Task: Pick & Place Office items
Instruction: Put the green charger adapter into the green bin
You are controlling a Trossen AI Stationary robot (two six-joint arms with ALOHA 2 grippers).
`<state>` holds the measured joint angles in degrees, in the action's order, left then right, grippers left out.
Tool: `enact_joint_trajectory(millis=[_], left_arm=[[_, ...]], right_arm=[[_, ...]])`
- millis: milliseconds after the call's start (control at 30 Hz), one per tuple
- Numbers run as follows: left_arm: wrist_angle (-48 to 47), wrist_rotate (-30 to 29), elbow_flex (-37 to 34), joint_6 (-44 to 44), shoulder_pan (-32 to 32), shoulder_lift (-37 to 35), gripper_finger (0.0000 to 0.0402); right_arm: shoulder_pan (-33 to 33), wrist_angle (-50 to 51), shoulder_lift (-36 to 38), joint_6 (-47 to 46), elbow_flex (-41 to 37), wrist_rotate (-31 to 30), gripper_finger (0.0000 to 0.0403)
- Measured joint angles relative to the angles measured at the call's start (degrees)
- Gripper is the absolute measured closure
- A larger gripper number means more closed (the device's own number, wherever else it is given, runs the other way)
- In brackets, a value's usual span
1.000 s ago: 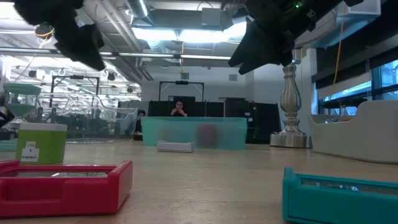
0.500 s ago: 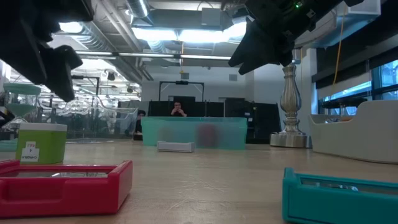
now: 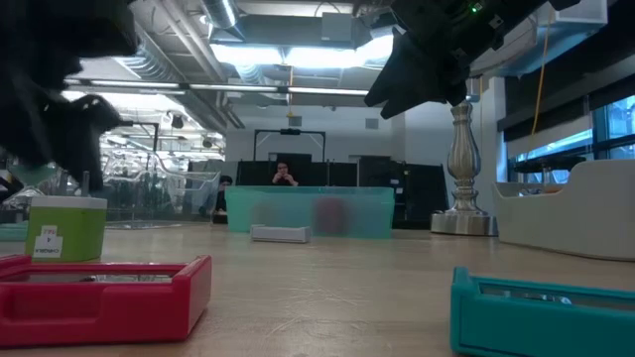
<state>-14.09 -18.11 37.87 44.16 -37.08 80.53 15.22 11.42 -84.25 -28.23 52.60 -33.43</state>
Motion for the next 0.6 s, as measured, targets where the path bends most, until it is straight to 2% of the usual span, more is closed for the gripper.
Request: enact_joint_trajectory(millis=[233,600], left_arm=[[0.3,0.0,0.4,-2.9,-0.4,5.4,0.0135],[2.7,-0.4,0.7,-4.2,-0.3,7.8,0.0135]], right_arm=[[0.0,0.0,0.0,0.0,0.0,0.0,0.0127],[0.0,0.0,0.0,0.0,0.0,-0.2,0.0127]])
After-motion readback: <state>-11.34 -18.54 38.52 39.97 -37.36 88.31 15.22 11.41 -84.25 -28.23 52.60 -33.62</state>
